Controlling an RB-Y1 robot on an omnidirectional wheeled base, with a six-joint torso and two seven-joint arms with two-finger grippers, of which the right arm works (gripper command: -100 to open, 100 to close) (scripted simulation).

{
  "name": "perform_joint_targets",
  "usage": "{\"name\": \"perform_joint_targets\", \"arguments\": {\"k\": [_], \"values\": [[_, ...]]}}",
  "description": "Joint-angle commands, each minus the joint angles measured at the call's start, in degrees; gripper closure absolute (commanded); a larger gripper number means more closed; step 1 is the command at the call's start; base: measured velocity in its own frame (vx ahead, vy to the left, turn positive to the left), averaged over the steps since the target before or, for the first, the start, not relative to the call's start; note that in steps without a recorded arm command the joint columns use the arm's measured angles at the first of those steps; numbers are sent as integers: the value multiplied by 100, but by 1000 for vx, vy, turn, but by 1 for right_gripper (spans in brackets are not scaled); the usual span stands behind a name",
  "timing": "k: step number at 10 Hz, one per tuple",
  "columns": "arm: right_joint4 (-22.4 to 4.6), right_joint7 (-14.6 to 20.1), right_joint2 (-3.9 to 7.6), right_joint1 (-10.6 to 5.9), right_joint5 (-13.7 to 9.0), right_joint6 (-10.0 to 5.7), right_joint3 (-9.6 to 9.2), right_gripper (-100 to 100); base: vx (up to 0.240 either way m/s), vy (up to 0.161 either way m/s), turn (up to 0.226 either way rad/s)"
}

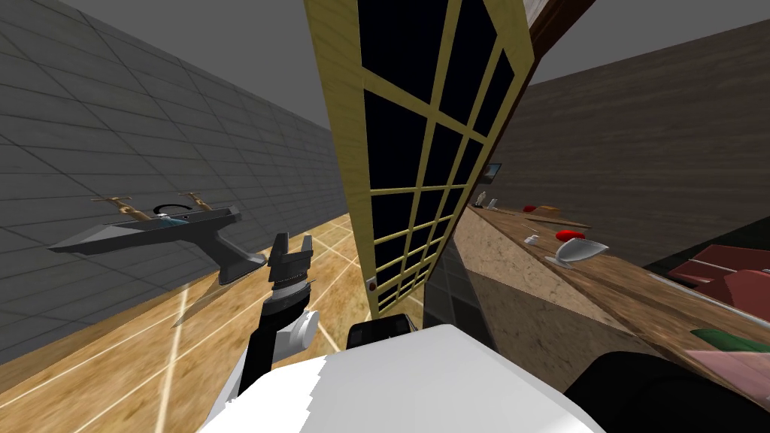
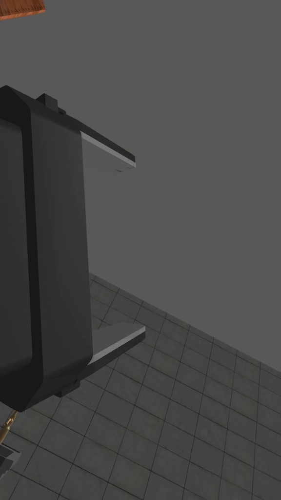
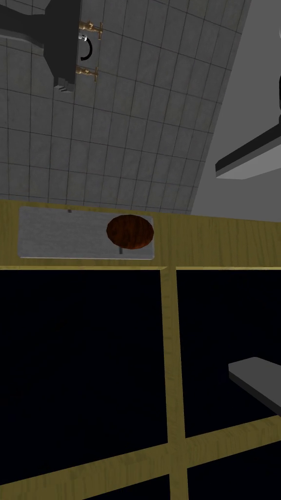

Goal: Push the door open

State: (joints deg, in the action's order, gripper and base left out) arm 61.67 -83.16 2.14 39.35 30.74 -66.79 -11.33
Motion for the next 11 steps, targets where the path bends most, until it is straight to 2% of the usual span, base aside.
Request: {"name": "perform_joint_targets", "arguments": {"k": [1,9,10,11], "values": [[-52,-17,-23,223,75,-83,-232,-100,19,13,-48],[-52,-17,-23,223,75,-83,-232,-100,2,1,-1],[-179,-101,121,107,-122,-312,70,-100,72,13,37],[-197,-91,145,172,-147,-386,93,-100,137,19,31]]}}
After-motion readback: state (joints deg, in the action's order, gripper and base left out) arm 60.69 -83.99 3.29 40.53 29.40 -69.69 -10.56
